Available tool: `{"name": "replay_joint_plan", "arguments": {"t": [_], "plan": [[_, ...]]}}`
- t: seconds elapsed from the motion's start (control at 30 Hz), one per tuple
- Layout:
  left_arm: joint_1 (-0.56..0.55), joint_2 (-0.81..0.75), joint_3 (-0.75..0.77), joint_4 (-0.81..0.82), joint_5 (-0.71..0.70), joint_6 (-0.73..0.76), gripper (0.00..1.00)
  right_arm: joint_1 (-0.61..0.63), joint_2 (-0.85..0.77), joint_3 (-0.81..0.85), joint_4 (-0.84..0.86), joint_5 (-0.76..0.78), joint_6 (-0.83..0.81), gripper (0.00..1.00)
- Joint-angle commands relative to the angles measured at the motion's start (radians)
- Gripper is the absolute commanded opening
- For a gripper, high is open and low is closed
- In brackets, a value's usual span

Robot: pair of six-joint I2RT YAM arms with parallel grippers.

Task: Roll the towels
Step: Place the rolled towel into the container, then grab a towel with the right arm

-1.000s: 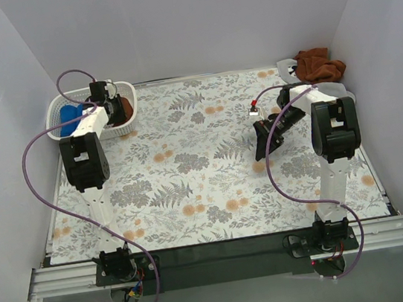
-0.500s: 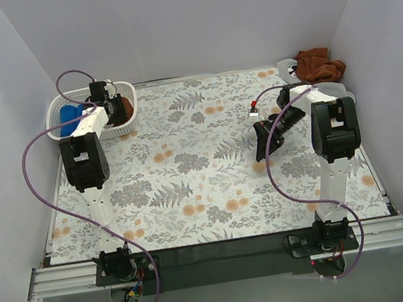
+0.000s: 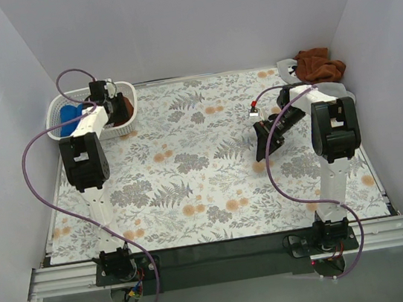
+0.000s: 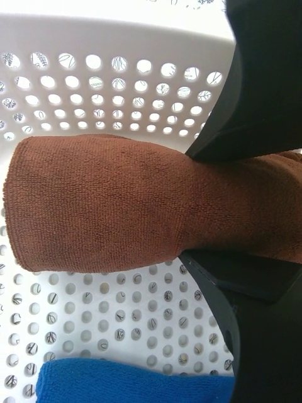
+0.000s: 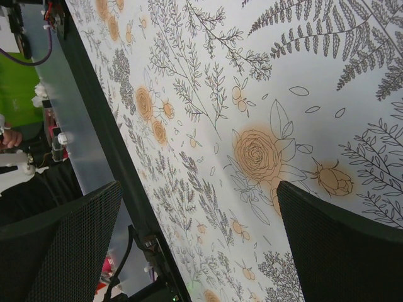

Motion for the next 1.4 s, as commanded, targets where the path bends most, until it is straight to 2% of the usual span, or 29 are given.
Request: {"name": "replay_joint_plan", "arguments": {"t": [0.0,0.23,0.33,0.6,0.63,0.67,0.77,0.8,0.83,1.07,1.17,1.2,1.27,1.3,1.37], "plan": [[-0.006,-0.024,0.043,-0.014,0.002,0.018,0.49,-0.002,-0.027,0.002,-0.012,-0.030,-0.006,0.98],[-0.006,-0.029,0.069,-0.016,0.011,0.032,0.52,-0.002,-0.026,0.006,-0.012,-0.034,-0.005,0.98],[-0.008,-0.031,0.077,-0.016,0.004,0.034,0.58,-0.002,-0.029,0.011,-0.012,-0.033,-0.005,0.98],[-0.006,-0.028,0.107,-0.024,0.001,0.046,0.60,-0.001,-0.032,0.016,-0.014,-0.034,-0.003,0.98],[-0.006,-0.029,0.115,-0.025,0.001,0.054,0.63,-0.001,-0.032,0.016,-0.014,-0.034,-0.003,0.98],[-0.006,-0.031,0.126,-0.024,-0.003,0.057,0.71,-0.001,-0.033,0.016,-0.014,-0.033,-0.005,0.98],[-0.006,-0.037,0.158,-0.027,-0.013,0.081,0.74,-0.001,-0.037,0.020,-0.014,-0.028,-0.006,0.98],[-0.006,-0.040,0.164,-0.028,-0.019,0.087,0.89,-0.001,-0.038,0.026,-0.014,-0.028,-0.008,0.98],[-0.006,-0.046,0.170,-0.028,-0.027,0.091,0.98,-0.002,-0.038,0.029,-0.014,-0.030,-0.008,0.99],[-0.009,-0.107,0.278,-0.031,0.005,0.172,0.98,-0.007,-0.058,0.109,-0.006,-0.022,0.014,0.98],[-0.021,-0.152,0.319,-0.024,0.054,0.288,0.98,-0.034,-0.069,0.207,0.009,-0.001,0.055,0.98],[-0.021,-0.197,0.312,-0.019,0.068,0.346,0.98,-0.042,-0.070,0.239,0.017,0.009,0.066,0.98],[-0.020,-0.265,0.240,0.010,0.132,0.364,0.98,-0.069,-0.073,0.339,0.034,0.041,0.116,0.98],[-0.021,-0.326,0.206,0.022,0.236,0.377,0.98,-0.071,-0.075,0.368,0.067,0.061,0.144,0.98],[-0.052,-0.372,0.143,0.025,0.331,0.402,0.98,-0.120,-0.076,0.455,0.125,0.164,0.243,0.98]]}}
